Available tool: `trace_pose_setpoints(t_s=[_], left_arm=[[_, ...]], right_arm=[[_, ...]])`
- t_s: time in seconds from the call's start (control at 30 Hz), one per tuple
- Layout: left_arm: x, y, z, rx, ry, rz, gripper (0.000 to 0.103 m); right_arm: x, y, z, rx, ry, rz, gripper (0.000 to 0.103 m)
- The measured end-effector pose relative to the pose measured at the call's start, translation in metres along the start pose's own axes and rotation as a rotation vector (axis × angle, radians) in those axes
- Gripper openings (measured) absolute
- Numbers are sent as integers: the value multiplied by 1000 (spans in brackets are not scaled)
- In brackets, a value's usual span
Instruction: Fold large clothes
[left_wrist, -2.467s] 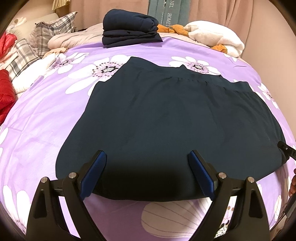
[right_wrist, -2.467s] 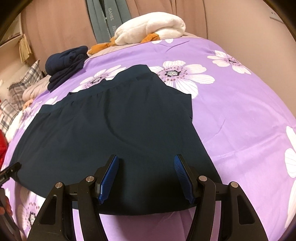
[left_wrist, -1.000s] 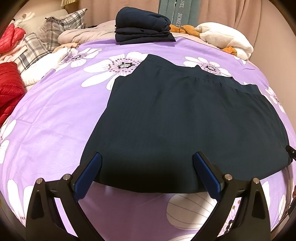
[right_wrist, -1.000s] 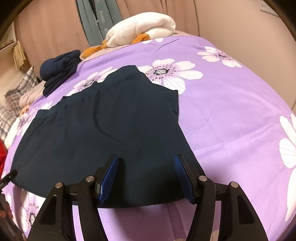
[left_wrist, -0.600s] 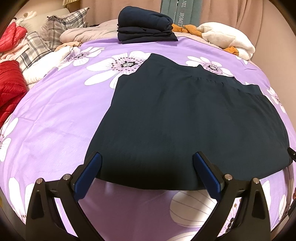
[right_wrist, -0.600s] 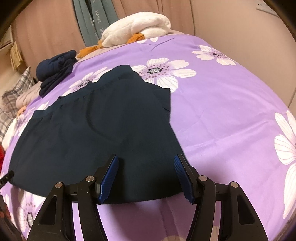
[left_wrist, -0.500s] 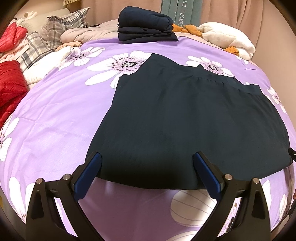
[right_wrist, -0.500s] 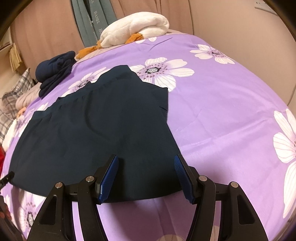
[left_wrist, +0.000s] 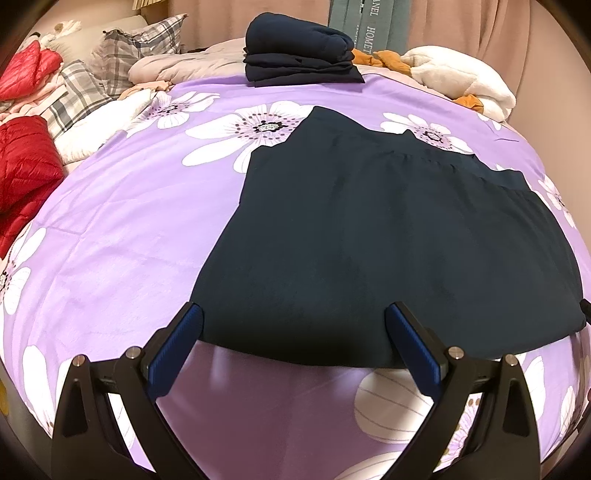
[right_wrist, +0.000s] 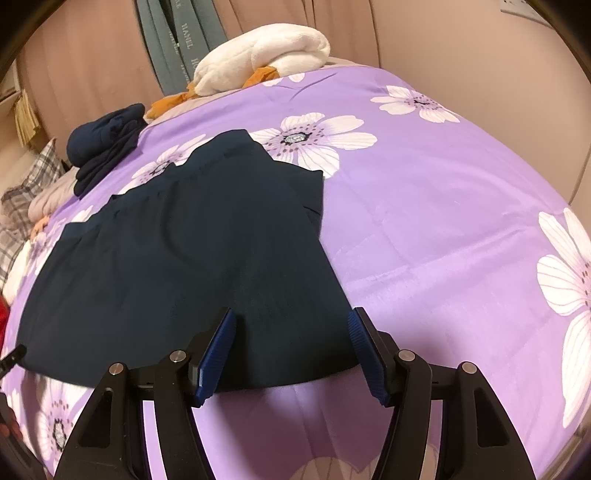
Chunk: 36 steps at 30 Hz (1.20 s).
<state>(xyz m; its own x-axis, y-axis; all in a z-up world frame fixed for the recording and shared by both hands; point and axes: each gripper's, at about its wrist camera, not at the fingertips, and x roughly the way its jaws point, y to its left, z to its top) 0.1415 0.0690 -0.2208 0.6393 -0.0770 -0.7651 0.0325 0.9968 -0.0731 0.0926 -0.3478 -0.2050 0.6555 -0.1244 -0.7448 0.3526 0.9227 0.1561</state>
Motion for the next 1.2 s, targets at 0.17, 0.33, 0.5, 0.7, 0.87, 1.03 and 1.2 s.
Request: trace_pose_setpoints(t_s=[0.17,0.33,0.5,0.7,0.87,1.03,1.2], left_arm=[[-5,4,-2,-11,1,13,99],[-16,4,-3,-13,6,23,99],[-47,-4,-1,18,-22,19,99],[-92,-21,5,54,-53,-3,102],[-126,-31,6,58,-63,-9,102],[-155,-37,8,44,-62,3,103],[-188,-45,14,49,-63,-12,103]], right_arm=[[-1,-12,-2,57,17,-14,70],[-11,-15,-6,70,16,-43,70],[-38,-2,-5,4,-21,-55,70],[-72,31,-2,-65,-22,22,78],[-95,61,0,-127,-7,96,93],[-120,85,5,-193,-21,157,102],[-148,100,11,-224,-3,214,102]])
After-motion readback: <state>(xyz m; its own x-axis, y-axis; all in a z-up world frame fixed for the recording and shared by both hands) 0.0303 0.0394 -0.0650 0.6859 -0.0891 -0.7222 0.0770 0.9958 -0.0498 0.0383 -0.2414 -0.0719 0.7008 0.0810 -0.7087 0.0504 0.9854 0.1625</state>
